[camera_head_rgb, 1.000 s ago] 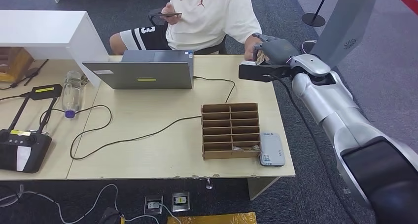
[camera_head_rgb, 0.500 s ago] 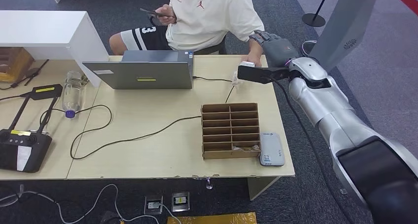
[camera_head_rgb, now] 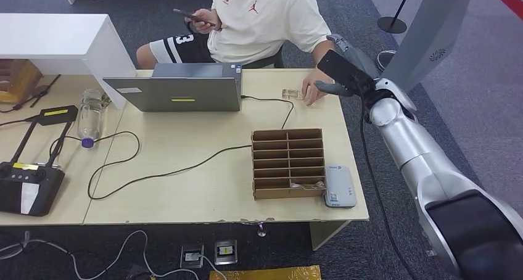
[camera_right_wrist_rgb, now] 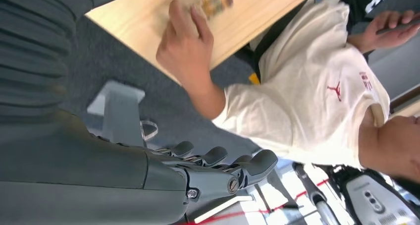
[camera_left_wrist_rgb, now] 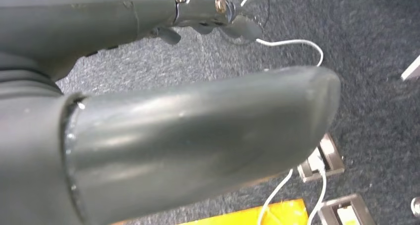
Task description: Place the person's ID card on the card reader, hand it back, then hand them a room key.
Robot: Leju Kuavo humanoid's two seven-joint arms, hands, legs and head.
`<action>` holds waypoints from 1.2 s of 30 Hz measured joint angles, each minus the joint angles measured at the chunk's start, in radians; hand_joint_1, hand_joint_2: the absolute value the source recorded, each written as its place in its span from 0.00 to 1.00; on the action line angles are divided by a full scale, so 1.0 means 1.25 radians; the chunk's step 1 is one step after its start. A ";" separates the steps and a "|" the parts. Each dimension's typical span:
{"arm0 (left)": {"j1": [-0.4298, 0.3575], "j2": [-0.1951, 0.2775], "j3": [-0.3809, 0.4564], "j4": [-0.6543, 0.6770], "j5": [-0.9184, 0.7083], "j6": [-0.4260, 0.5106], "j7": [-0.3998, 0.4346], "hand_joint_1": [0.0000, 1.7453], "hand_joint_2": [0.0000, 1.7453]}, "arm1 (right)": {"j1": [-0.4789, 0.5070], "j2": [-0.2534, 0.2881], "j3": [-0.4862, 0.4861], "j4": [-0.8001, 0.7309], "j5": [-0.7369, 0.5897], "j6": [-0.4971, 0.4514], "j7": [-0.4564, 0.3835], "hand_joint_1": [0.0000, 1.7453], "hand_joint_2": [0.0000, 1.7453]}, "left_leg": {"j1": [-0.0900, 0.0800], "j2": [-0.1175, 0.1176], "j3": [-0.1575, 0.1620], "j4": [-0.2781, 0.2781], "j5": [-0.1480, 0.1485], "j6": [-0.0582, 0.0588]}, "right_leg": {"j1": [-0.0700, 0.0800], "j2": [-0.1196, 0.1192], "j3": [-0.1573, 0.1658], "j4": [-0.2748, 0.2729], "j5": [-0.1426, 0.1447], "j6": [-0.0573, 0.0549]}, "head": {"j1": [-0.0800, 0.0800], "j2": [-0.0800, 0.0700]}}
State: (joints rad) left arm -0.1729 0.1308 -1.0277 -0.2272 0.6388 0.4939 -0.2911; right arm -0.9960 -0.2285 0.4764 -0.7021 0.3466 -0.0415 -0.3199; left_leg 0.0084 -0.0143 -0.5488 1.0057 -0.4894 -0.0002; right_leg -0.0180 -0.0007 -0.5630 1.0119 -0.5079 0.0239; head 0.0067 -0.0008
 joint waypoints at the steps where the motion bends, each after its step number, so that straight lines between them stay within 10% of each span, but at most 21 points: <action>1: 0.001 0.000 0.000 0.000 0.002 0.001 -0.002 0.00 0.00 | 0.022 -0.007 -0.005 -0.044 -0.017 0.012 0.020 0.00 1.00 | 0.000 0.000 0.000 0.000 0.000 0.000 | 0.000 0.000 0.000 0.000 0.000 0.000 | 0.000 0.000; 17: 0.005 0.000 0.001 0.000 0.019 0.003 -0.014 0.00 0.00 | 0.358 -0.103 -0.043 -0.637 -0.264 0.138 0.246 0.00 1.00 | 0.001 0.002 0.001 0.000 -0.001 -0.001 | 0.001 0.001 0.000 0.000 0.000 0.000 | 0.001 0.000; 36: 0.003 -0.001 0.001 0.000 0.014 0.008 -0.001 0.00 0.00 | 0.512 -0.150 -0.013 -0.789 -0.107 0.136 0.274 0.00 1.00 | 0.001 0.002 0.001 0.000 -0.001 -0.001 | 0.001 0.002 0.000 0.000 0.000 0.000 | 0.001 0.000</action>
State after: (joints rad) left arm -0.1694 0.1301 -1.0265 -0.2266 0.6562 0.5034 -0.2929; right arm -0.3555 -0.4154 0.4598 -1.6887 0.2126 0.1282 0.0229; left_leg 0.0095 -0.0115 -0.5476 1.0053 -0.4902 -0.0012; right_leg -0.0171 0.0011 -0.5625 1.0114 -0.5080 0.0237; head 0.0080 -0.0008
